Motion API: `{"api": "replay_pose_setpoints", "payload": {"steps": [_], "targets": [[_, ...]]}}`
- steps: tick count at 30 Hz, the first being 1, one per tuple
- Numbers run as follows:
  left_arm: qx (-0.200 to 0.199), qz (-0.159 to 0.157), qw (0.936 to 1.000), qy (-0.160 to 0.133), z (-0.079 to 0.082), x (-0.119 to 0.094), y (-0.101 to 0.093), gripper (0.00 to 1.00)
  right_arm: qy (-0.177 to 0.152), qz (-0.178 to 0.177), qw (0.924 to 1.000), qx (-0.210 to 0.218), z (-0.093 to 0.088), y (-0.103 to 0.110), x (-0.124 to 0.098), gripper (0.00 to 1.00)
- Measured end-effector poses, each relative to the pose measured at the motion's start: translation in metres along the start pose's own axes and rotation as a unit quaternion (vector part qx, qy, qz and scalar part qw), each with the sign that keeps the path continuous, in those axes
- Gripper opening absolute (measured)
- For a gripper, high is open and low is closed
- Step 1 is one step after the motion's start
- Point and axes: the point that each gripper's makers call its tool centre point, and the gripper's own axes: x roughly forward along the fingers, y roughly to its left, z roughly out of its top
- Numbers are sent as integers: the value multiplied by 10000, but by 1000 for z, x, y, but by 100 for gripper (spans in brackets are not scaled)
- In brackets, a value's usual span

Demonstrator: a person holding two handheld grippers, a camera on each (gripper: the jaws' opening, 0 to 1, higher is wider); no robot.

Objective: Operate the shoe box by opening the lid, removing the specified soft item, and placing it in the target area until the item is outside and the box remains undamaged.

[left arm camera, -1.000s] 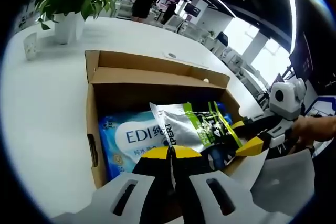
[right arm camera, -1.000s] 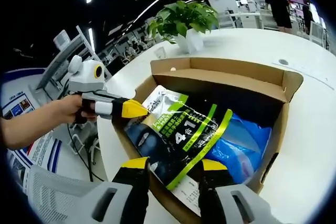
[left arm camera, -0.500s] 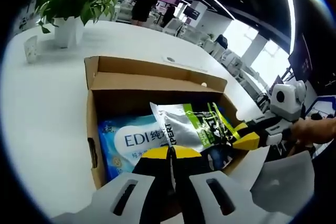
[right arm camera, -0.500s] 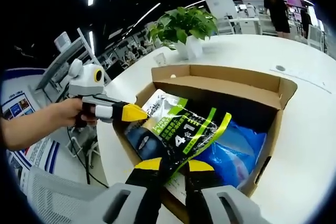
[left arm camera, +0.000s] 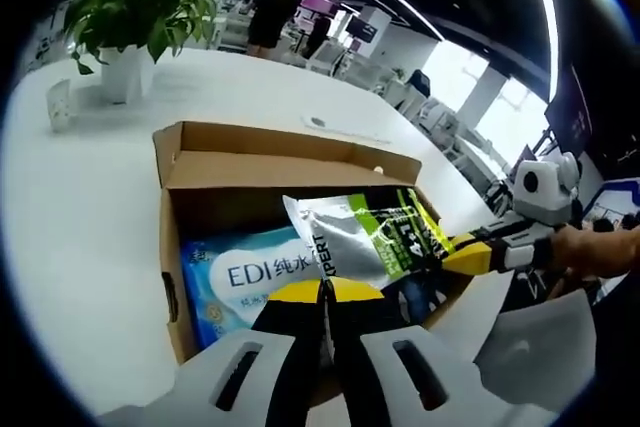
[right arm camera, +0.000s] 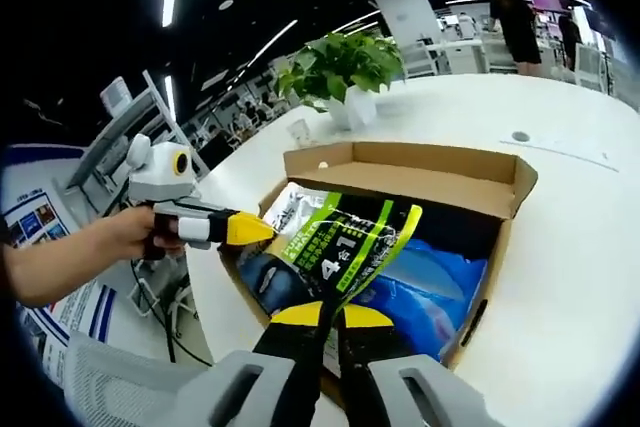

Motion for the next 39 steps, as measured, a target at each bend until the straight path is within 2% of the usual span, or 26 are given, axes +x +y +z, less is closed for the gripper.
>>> {"api": "replay_pose_setpoints", "payload": {"steps": [16, 39], "targets": [[164, -81, 9998, 94, 6, 7, -29, 0, -132, -19, 9997, 185, 4, -6, -31, 0], [277, -332, 9989, 161, 12, 35, -81, 0, -299, -304, 9980, 477, 0, -43, -80, 0]]}}
